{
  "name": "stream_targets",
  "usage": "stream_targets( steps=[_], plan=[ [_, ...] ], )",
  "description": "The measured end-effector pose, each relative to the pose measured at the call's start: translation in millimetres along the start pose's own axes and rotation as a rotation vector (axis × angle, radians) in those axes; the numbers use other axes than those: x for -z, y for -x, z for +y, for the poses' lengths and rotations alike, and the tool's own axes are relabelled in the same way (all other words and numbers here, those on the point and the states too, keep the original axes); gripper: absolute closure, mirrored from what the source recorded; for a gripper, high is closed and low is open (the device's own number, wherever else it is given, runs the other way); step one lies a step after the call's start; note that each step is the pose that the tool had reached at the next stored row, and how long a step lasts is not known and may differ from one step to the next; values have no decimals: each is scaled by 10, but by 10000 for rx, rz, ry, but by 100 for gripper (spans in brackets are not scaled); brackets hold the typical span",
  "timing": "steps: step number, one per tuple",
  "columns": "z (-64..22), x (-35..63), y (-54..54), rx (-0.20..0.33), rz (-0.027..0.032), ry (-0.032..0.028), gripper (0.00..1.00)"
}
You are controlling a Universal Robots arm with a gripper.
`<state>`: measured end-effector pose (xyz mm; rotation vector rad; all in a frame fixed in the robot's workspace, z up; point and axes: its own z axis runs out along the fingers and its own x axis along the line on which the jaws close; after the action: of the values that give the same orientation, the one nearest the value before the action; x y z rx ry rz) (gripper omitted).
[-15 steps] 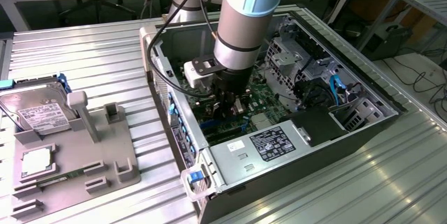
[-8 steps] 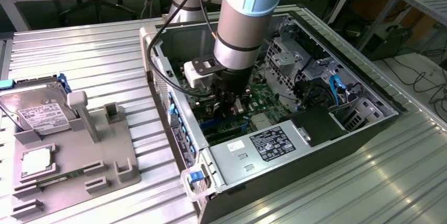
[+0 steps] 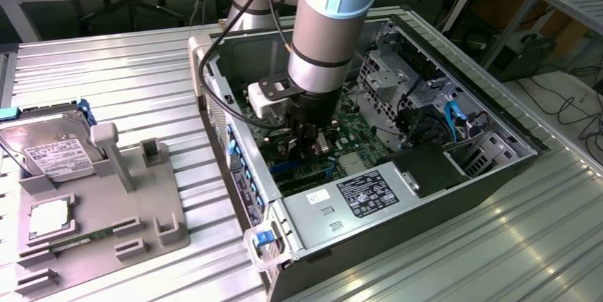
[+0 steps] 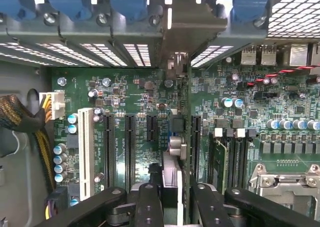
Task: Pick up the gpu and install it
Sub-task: 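Insert the gpu into the slot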
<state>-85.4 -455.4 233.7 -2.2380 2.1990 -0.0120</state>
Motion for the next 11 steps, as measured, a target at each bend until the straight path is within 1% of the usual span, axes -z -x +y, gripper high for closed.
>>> stream_targets(
  steps=[1,3,6,11],
  plan=[
    [0,0,0,0,32,0,72],
    [1,2,4,-1,126,4,72],
    [0,2,4,1,133,4,72],
    [0,1,5,-1,124,3,72]
  ],
)
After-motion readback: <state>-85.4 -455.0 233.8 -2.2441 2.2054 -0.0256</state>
